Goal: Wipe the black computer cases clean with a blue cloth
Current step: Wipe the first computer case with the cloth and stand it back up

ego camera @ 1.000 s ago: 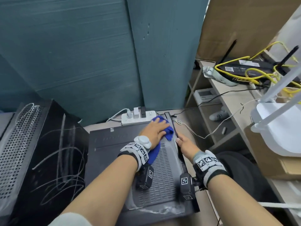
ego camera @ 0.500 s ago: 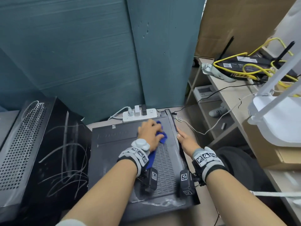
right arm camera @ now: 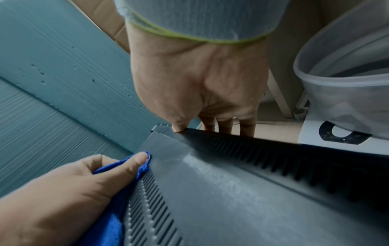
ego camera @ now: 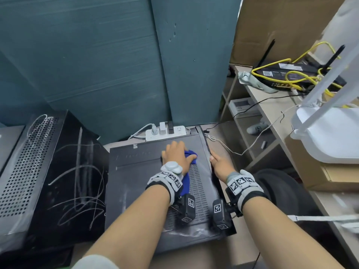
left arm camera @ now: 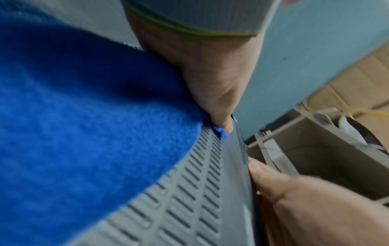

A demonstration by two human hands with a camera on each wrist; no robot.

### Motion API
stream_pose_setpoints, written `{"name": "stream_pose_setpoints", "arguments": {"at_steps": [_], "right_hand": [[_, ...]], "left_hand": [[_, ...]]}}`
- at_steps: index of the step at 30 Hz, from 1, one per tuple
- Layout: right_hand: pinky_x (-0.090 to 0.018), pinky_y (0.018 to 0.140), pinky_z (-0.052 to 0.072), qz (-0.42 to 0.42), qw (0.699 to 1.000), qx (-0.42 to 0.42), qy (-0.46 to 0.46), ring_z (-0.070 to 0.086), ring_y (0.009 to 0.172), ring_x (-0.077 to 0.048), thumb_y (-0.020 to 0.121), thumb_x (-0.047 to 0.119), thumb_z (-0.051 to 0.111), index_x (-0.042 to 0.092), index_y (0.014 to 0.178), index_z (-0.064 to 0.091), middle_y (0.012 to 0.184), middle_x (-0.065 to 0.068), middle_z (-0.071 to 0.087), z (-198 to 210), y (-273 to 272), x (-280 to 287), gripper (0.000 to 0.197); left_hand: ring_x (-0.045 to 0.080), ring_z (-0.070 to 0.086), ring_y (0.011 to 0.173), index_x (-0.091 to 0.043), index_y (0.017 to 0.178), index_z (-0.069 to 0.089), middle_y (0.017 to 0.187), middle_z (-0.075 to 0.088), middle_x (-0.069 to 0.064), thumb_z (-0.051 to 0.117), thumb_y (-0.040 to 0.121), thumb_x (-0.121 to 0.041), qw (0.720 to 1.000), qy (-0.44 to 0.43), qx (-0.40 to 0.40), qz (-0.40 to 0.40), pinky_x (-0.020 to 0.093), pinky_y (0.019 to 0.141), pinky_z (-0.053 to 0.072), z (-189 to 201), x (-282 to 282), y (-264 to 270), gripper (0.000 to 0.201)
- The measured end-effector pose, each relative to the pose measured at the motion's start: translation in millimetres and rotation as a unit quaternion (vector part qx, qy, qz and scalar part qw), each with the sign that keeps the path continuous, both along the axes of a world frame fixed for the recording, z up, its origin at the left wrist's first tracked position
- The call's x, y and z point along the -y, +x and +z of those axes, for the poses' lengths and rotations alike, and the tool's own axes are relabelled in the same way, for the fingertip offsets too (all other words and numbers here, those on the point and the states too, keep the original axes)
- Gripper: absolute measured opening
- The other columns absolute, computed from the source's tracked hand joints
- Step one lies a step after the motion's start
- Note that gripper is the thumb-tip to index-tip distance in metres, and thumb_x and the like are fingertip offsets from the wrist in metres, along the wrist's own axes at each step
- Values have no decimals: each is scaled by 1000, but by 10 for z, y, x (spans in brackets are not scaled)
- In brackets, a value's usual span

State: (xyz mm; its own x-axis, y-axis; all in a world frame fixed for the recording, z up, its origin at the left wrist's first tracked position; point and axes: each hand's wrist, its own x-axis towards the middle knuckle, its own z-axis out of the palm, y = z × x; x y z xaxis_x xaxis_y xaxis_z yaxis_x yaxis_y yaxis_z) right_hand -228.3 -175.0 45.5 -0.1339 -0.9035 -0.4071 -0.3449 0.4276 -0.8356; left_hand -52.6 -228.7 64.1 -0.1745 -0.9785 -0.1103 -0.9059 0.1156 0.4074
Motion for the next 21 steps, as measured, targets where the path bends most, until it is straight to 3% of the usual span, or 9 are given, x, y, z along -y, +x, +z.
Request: {"name": "stream_pose_setpoints", "arguments": {"at_steps": [3, 7, 10, 12, 15, 19, 21], "right_hand": [[-6, 84, 33, 10, 1000, -17, -5, 50, 119, -11, 110, 18, 38, 27, 150, 46, 132, 7, 57, -17, -9, -35, 43], [-9, 86, 27, 27, 998, -56, -9, 47, 126, -14, 110, 14, 35, 20, 152, 44, 137, -1, 55, -41, -15, 6, 44], [-13, 92, 27, 38, 998, -47, -7, 48, 125, -13, 110, 17, 35, 25, 151, 44, 129, 9, 54, -42, -18, -7, 43], [-14, 93, 28, 34, 999, -39, -12, 48, 124, -13, 110, 17, 35, 26, 151, 44, 128, 11, 53, -33, -12, -21, 43], [-19, 102, 30, 36, 998, -51, -31, 49, 131, -16, 109, 15, 34, 24, 151, 46, 140, 5, 56, -123, 2, -44, 44], [-23, 109, 30, 26, 996, -72, -34, 48, 135, -18, 109, 17, 33, 22, 150, 48, 147, 1, 54, -244, -26, -39, 44], [-26, 111, 31, 30, 996, -74, -40, 49, 135, -21, 108, 18, 34, 24, 148, 50, 147, -1, 55, -235, -19, -34, 43]], "left_hand": [[27, 47, 105, -28, 97, 54, 109, 53, -1, 72, 76, -66, 997, 28, 26, -63, 41, 82, 36, 31, -103, -148, 47], [25, 48, 99, -29, 94, 54, 102, 52, -1, 74, 64, -72, 981, 28, 54, -186, 42, 78, 35, 31, -415, -257, 56], [23, 48, 93, -31, 88, 53, 95, 51, -5, 73, 54, -81, 982, 20, 60, -179, 41, 76, 36, 15, -395, -170, 64], [24, 48, 94, -30, 90, 54, 95, 52, -5, 68, 55, -84, 991, 16, 53, -121, 41, 79, 37, 30, -322, -132, 66], [24, 47, 97, -26, 95, 53, 100, 52, -3, 65, 62, -84, 997, 1, 59, -58, 41, 81, 37, 15, -278, -149, 68], [24, 46, 92, -25, 95, 52, 98, 49, -2, 63, 58, -86, 985, -8, 82, -151, 41, 79, 36, -5, -508, -230, 72], [24, 46, 93, -27, 96, 52, 99, 50, -3, 64, 61, -83, 986, -13, 71, -153, 40, 79, 36, -31, -537, -201, 67]]}}
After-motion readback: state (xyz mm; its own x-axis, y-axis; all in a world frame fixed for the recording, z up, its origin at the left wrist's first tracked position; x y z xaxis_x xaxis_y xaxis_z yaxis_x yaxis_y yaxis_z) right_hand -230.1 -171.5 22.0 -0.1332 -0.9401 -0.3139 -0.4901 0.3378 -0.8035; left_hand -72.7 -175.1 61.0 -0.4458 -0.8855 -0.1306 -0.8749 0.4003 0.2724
